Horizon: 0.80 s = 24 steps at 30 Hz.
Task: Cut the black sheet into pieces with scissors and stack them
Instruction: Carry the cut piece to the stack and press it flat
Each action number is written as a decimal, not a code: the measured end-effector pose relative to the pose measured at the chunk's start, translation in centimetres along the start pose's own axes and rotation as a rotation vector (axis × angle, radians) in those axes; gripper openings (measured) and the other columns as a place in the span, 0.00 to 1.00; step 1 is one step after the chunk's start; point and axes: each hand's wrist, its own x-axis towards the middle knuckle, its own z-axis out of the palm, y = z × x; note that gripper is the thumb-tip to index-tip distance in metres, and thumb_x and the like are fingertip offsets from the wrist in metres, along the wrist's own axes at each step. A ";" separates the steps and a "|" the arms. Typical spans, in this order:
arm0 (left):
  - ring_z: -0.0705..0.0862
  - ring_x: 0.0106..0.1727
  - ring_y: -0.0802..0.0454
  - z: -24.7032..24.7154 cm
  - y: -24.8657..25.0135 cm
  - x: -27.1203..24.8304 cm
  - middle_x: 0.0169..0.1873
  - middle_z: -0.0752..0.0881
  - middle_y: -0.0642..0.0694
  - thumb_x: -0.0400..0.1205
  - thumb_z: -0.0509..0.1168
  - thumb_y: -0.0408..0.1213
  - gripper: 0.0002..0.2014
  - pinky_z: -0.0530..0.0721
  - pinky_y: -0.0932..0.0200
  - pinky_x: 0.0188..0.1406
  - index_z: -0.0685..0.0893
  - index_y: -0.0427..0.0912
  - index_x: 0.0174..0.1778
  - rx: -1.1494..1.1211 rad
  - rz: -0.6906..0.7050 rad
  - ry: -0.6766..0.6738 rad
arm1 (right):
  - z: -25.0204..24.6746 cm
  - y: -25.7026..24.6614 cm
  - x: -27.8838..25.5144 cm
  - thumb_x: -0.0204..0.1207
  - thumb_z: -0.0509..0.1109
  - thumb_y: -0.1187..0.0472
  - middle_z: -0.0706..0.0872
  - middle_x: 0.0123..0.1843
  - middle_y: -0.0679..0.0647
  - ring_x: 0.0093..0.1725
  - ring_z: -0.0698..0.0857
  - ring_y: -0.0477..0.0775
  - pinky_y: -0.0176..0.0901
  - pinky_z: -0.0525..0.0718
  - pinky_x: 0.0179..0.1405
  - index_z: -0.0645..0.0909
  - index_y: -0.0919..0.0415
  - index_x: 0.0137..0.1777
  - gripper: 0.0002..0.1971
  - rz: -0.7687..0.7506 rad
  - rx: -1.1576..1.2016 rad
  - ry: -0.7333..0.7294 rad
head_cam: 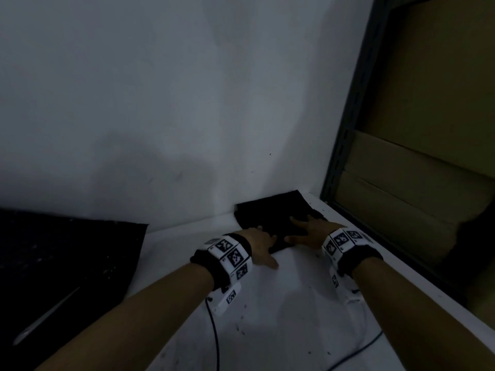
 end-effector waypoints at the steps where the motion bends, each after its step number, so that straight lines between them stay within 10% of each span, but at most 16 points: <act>1: 0.45 0.87 0.38 0.1 0.1 -0.2 0.87 0.44 0.38 0.85 0.57 0.63 0.45 0.49 0.45 0.84 0.40 0.46 0.88 0.025 -0.018 -0.041 | 0.1 -0.1 -0.1 0.77 0.56 0.24 0.40 0.90 0.59 0.88 0.45 0.65 0.62 0.49 0.86 0.39 0.37 0.87 0.45 0.011 -0.016 -0.013; 5: 0.40 0.87 0.36 0.4 -0.3 -1.3 0.86 0.34 0.39 0.83 0.50 0.71 0.45 0.43 0.39 0.84 0.35 0.54 0.87 0.110 -0.046 -0.126 | 0.3 -0.1 -0.1 0.77 0.52 0.23 0.38 0.90 0.57 0.88 0.41 0.68 0.67 0.46 0.86 0.35 0.35 0.86 0.45 0.049 -0.072 -0.043; 13: 0.47 0.88 0.48 -0.4 -3.8 -7.0 0.88 0.43 0.47 0.86 0.52 0.65 0.41 0.42 0.54 0.84 0.42 0.51 0.88 -0.123 -0.086 -0.072 | -0.8 -3.1 -2.7 0.77 0.56 0.25 0.46 0.90 0.58 0.88 0.49 0.65 0.68 0.53 0.85 0.49 0.39 0.88 0.43 -0.029 0.012 0.103; 18: 0.80 0.67 0.44 -1.5 -6.8 -12.3 0.70 0.80 0.40 0.85 0.62 0.58 0.28 0.74 0.46 0.75 0.81 0.37 0.70 -0.415 -0.136 0.024 | -1.9 -8.2 -6.9 0.83 0.62 0.35 0.76 0.80 0.56 0.76 0.76 0.59 0.43 0.73 0.72 0.76 0.56 0.79 0.32 -0.222 0.097 0.207; 24: 0.92 0.47 0.44 -0.3 -11.9 -21.4 0.46 0.92 0.41 0.84 0.70 0.46 0.18 0.90 0.45 0.52 0.88 0.30 0.52 -0.616 -0.243 0.252 | -2.3 -16.0 -11.8 0.82 0.67 0.40 0.85 0.54 0.49 0.59 0.84 0.55 0.39 0.78 0.54 0.88 0.57 0.60 0.21 -0.401 0.171 0.197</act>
